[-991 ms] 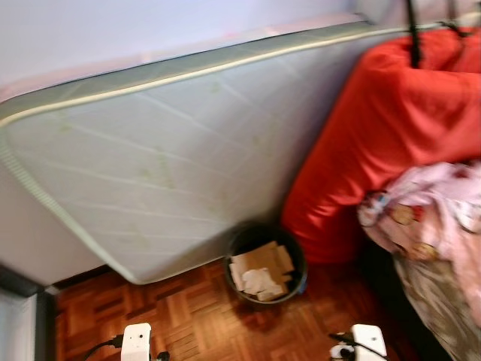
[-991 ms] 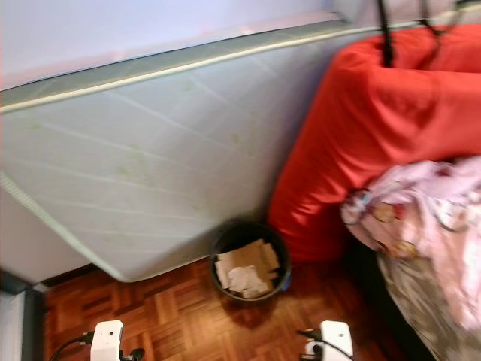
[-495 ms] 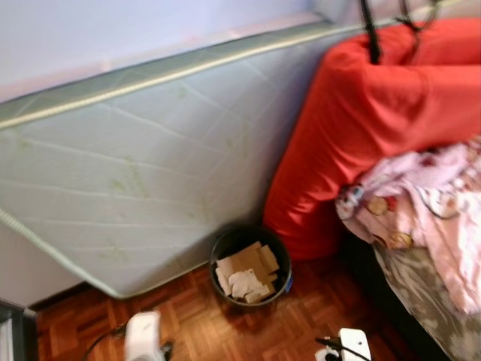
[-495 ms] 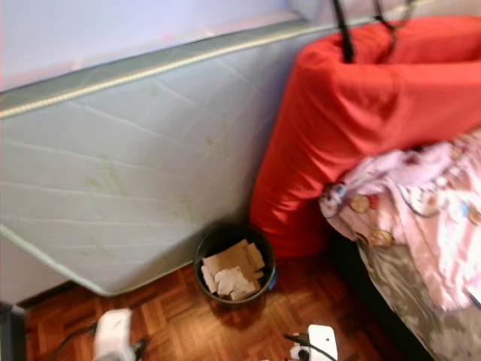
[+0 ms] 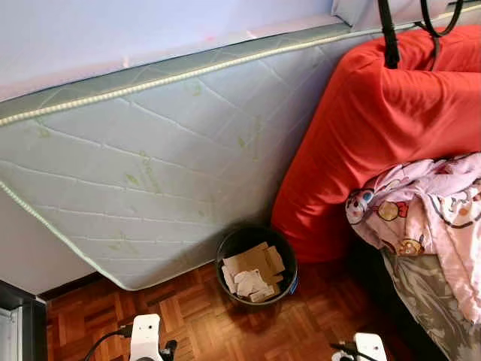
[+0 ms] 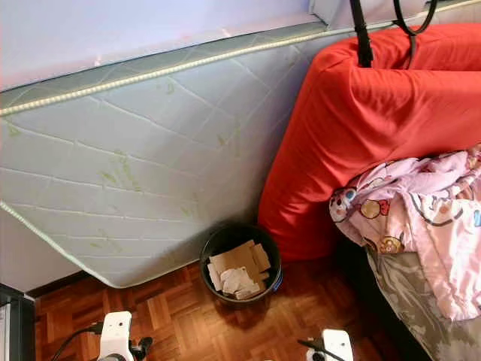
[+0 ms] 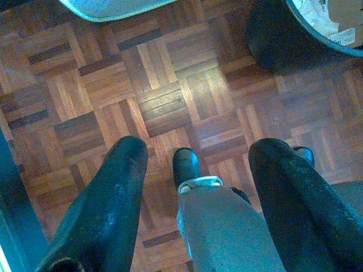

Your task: Clean up the room

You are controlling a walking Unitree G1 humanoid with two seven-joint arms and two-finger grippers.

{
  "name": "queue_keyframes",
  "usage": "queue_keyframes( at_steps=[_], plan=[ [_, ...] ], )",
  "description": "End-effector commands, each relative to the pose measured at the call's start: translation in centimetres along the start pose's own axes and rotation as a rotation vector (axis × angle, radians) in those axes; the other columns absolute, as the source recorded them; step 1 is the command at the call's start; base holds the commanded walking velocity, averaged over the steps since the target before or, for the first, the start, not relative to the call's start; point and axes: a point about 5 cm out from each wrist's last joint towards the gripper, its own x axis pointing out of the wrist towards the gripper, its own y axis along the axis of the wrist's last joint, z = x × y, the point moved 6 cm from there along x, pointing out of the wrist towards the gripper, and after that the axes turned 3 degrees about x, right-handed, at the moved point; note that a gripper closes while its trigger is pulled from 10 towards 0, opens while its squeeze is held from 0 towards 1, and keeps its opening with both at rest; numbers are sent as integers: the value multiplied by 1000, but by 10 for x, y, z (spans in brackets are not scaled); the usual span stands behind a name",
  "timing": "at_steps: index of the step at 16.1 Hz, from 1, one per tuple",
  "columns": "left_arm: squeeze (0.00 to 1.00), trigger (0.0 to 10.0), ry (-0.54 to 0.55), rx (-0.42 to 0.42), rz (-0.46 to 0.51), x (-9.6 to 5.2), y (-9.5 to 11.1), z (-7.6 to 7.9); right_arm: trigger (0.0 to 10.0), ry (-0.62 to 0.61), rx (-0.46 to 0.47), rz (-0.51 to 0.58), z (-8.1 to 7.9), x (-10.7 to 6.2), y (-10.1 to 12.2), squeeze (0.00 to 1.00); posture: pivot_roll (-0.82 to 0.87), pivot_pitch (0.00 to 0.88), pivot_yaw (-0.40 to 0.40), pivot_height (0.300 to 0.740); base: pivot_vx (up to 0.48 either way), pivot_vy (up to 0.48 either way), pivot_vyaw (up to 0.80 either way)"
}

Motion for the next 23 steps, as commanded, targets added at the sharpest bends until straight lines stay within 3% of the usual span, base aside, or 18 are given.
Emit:
queue_keyframes(
  at_steps=[1,2,4,6,7,9,10,11,13,14,15,16,17,18,19,21,22,23],
  plan=[
    [0,10000,9,-7,-30,-2,-11,-2,10000,9,12,-10,-13,1,-4,0,-76,157,0,740,0,0,0],
    [0,10000,9,-8,-28,-2,-11,-1,10000,19,11,-10,-23,3,-5,0,-76,157,1,740,0,0,0],
    [0,10000,13,-9,-26,-2,-10,-2,10000,21,10,-13,-25,2,-9,0,-75,156,2,740,0,0,0],
    [0,10000,19,-8,-22,-2,-8,-3,10000,4,13,-17,-5,-4,-16,0,-75,156,3,740,0,0,0],
    [0,10000,21,-8,-21,-2,-8,-4,10000,-18,18,-14,22,-11,-18,0,-75,156,3,740,0,0,0],
    [0,10000,23,-6,-21,-2,-8,-4,10000,-27,18,-13,31,-13,-17,0,-75,156,2,740,0,0,0],
    [0,10000,26,-6,-21,-2,-8,-5,10000,-19,14,-7,21,-9,-12,0,-75,156,2,740,0,0,0],
    [0,10000,27,-6,-22,-2,-9,-5,10000,18,1,2,-27,5,1,0,-75,156,2,740,0,0,0],
    [0,10000,29,-7,-21,-2,-9,-6,10000,37,-6,1,-52,8,4,0,-75,157,2,740,0,0,0],
    [0,10000,28,-8,-22,-2,-9,-6,10000,62,-14,-5,-80,9,4,0,-74,157,1,740,0,0,0],
    [0,10000,28,-8,-21,-2,-9,-6,10000,69,-16,-11,-88,7,-1,0,-74,156,1,740,0,0,0],
    [0,10000,27,-8,-21,-2,-8,-5,10000,70,-16,-13,-90,6,-4,0,-74,156,1,740,0,0,0],
    [0,10000,27,-8,-21,-2,-8,-6,10000,62,-15,-13,-83,5,-7,0,-74,156,1,740,0,0,0],
    [0,10000,28,-9,-21,-2,-8,-6,10000,44,-13,-10,-64,4,-11,0,-74,156,1,740,0,0,0],
    [0,10000,28,-9,-20,-2,-8,-6,10000,38,-15,-7,-62,4,-10,0,-74,156,1,740,0,0,0],
    [0,10000,28,-9,-19,-2,-8,-6,10000,55,-24,0,-91,6,-5,0,-74,156,2,740,0,0,0],
    [0,10000,28,-9,-19,-2,-8,-6,10000,50,-26,-2,-89,5,-5,0,-74,156,3,740,0,0,0],
    [0,10000,28,-9,-19,-2,-8,-6,10000,38,-23,-7,-75,5,-9,0,-74,156,3,740,0,0,0]
  ],
)
